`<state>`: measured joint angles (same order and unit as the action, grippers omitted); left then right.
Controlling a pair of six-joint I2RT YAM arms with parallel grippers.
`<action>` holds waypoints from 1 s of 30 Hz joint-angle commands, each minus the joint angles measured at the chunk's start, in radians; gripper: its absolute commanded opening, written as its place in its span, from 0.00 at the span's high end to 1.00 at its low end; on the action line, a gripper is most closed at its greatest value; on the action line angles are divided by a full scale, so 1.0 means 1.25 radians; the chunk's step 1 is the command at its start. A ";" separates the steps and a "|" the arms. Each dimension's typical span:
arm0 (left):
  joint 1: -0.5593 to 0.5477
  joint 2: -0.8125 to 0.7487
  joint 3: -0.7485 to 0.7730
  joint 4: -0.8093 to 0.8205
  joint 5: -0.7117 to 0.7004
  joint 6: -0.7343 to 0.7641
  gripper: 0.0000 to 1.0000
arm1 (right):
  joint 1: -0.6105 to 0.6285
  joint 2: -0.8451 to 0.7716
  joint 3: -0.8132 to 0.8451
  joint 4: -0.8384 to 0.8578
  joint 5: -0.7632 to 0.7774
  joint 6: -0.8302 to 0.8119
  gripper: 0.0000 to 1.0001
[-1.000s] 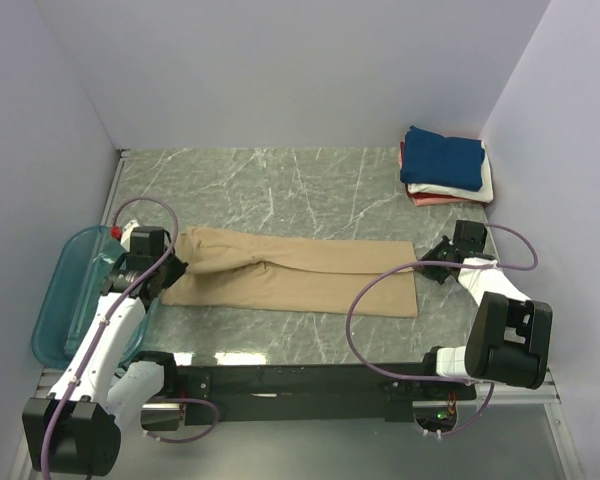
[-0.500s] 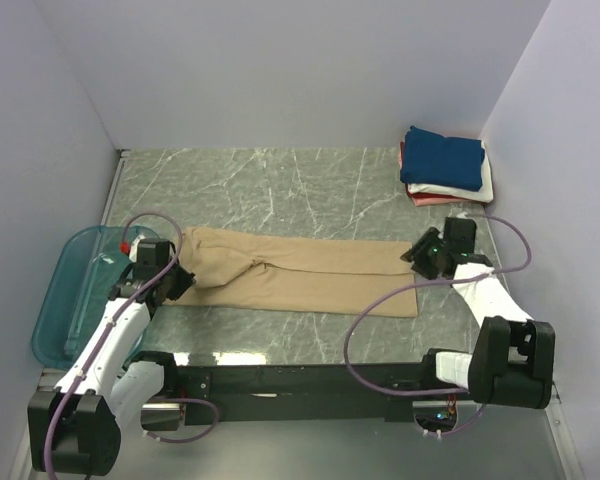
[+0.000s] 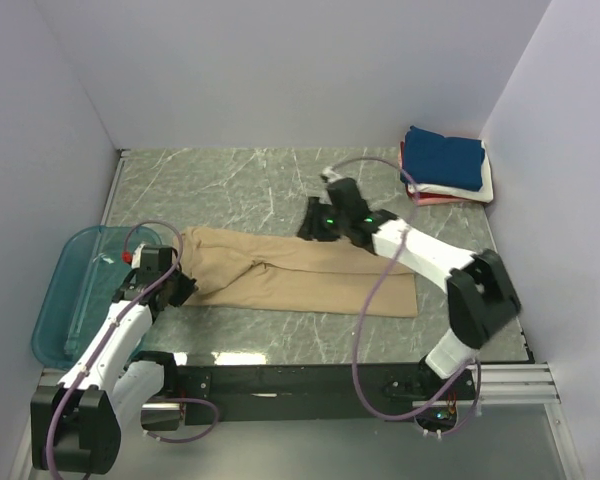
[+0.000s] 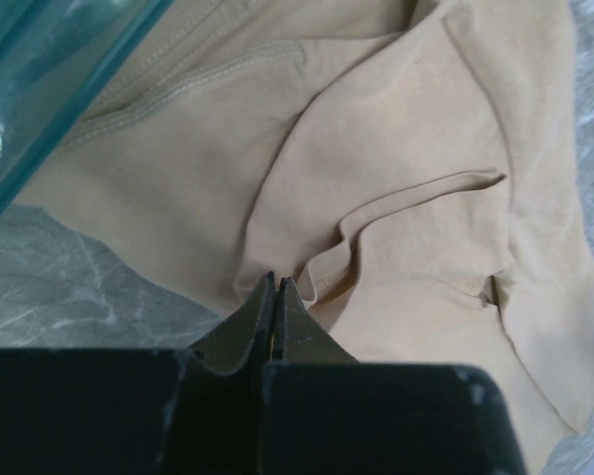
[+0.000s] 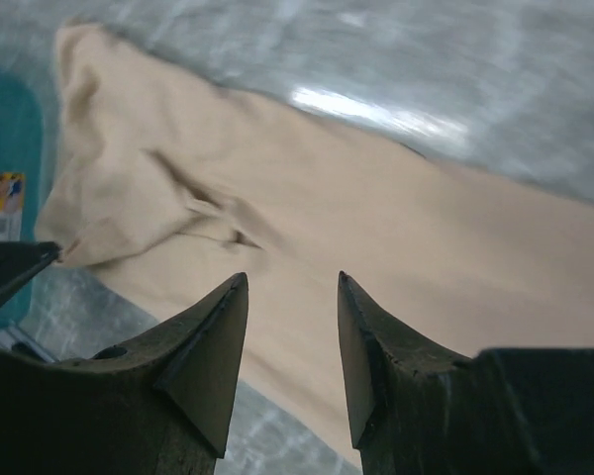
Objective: Fold and stack the t-shirts
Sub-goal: Fold the tshirt
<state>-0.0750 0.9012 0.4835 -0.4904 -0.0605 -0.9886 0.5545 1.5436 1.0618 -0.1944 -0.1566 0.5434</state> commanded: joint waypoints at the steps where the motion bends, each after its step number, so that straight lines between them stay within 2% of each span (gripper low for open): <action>1: 0.004 0.008 -0.015 0.027 0.003 -0.022 1.00 | 0.091 0.100 0.149 0.029 0.022 -0.096 0.52; 5: 0.004 0.001 -0.019 0.022 -0.003 -0.031 1.00 | 0.145 0.257 0.295 0.001 0.004 -0.149 0.52; 10: 0.004 -0.014 -0.017 0.002 -0.017 -0.047 1.00 | 0.210 0.366 0.444 -0.027 -0.018 -0.188 0.52; 17: 0.004 -0.030 -0.019 -0.035 -0.041 -0.083 1.00 | 0.278 0.527 0.640 -0.127 0.026 -0.229 0.53; 30: 0.004 -0.028 -0.031 -0.019 -0.038 -0.091 1.00 | 0.298 0.595 0.683 -0.154 0.109 -0.231 0.53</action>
<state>-0.0750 0.8722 0.4580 -0.5274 -0.1020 -1.0912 0.9287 2.2780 1.8683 -0.3779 -0.0647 0.2703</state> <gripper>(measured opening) 0.014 0.471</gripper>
